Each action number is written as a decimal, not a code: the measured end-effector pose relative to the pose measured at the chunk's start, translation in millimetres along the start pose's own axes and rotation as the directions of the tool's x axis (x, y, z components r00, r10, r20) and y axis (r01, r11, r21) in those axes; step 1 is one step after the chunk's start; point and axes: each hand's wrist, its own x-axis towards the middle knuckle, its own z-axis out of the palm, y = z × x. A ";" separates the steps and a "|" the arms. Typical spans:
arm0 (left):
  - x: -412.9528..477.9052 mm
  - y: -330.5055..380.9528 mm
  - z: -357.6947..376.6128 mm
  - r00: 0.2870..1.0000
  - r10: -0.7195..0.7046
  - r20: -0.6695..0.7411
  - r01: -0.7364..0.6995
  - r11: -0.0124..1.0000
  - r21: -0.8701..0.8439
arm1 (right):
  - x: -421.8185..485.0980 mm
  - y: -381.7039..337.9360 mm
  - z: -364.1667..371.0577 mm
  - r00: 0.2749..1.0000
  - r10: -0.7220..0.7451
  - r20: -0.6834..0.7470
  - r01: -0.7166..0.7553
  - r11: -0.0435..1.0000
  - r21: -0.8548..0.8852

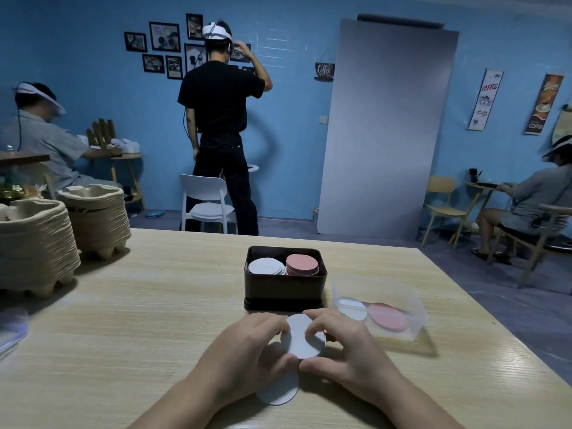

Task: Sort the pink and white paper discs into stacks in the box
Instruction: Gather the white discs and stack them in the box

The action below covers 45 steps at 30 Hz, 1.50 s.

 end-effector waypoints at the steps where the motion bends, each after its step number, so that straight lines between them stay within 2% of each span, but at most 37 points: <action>1: 0.0 0.3 0.0 1.000 0.006 -0.001 -0.006 1.000 0.002 | 0.0 -0.3 0.2 1.000 0.002 0.002 -0.002 1.000 0.006; 6: -0.2 0.7 -2.3 0.999 -0.048 -0.001 0.048 0.997 -0.064 | -1.4 -4.6 -3.3 0.999 0.013 -0.035 -0.011 0.999 0.051; 15: -0.8 -2.7 -2.8 1.000 -0.024 -0.016 0.022 0.997 -0.077 | -0.7 -5.1 0.2 1.000 0.019 -0.012 -0.019 1.000 0.021; 23: -2.2 0.0 -10.3 0.991 -0.096 0.096 0.107 0.987 -0.119 | -3.6 -0.2 -3.4 0.997 0.076 0.020 -0.076 0.996 0.046; 25: -5.2 -1.2 -15.2 0.983 -0.116 0.141 0.130 0.987 -0.095 | -5.5 1.3 -5.2 0.993 0.120 0.011 -0.120 0.992 0.045; 30: -10.6 -4.8 -24.6 0.956 -0.174 0.237 0.187 0.982 -0.033 | -5.3 2.6 -5.7 0.995 0.104 0.005 -0.104 0.994 -0.018; 39: -11.9 -9.5 -23.4 0.965 -0.198 0.171 0.219 0.969 -0.112 | -5.4 4.4 -5.3 0.992 0.126 -0.008 -0.126 0.992 0.020; 45: -10.3 -9.8 -26.5 0.972 -0.229 0.050 0.234 0.963 -0.131 | -6.2 5.8 -4.8 0.984 0.173 -0.034 -0.171 0.984 0.056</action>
